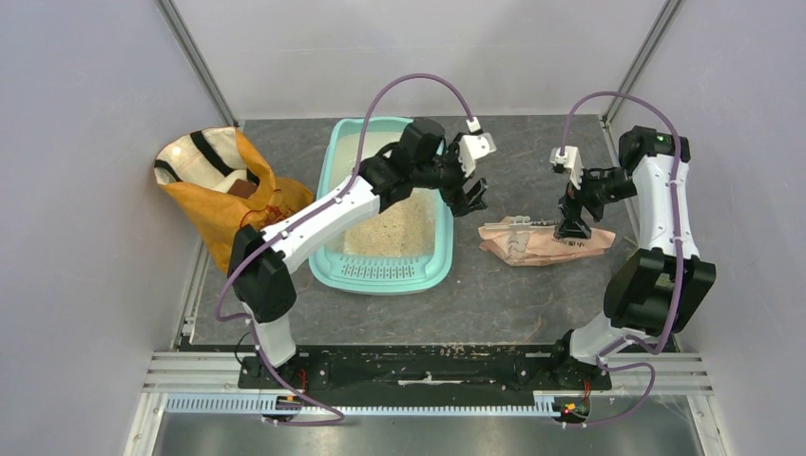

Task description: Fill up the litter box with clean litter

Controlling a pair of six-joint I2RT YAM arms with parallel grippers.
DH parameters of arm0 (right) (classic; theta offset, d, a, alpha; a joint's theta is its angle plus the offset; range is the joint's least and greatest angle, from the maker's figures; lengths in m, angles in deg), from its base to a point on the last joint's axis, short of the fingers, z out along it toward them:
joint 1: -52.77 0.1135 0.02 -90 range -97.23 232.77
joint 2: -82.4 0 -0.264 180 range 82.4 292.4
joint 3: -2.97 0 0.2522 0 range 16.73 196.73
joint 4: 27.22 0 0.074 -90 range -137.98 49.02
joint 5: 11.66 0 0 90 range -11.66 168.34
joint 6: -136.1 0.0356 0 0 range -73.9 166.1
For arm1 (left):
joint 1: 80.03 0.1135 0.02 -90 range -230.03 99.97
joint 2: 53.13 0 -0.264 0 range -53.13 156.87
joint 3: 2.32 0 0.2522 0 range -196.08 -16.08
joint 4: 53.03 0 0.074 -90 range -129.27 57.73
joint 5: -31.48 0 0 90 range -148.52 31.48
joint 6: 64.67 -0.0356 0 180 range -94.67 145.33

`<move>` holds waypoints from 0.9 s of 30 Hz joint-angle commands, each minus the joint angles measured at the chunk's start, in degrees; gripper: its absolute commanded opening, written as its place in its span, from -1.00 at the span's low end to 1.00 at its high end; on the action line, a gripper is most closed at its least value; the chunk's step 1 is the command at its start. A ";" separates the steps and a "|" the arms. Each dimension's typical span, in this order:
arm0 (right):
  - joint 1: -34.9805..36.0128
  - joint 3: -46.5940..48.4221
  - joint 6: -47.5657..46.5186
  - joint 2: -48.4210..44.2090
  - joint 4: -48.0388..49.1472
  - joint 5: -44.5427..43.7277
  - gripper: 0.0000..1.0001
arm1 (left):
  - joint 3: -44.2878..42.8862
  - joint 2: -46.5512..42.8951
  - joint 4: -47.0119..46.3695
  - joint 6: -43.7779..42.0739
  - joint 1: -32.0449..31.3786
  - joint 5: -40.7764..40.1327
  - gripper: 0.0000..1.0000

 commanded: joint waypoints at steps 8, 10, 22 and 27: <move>2.04 14.72 44.17 -1.32 19.86 9.71 0.94 | -17.34 -2.73 26.39 3.72 6.97 -9.30 0.80; 2.26 17.42 54.02 -0.65 24.66 9.47 0.94 | -19.60 -2.48 29.98 5.66 10.67 -7.72 0.80; 2.25 4.29 85.25 -3.70 45.81 -11.98 0.94 | -21.09 0.94 41.44 11.94 30.96 -23.61 0.84; 2.28 1.85 88.26 -2.84 48.26 -16.79 0.94 | -13.28 -0.70 38.15 13.40 35.02 -24.37 0.84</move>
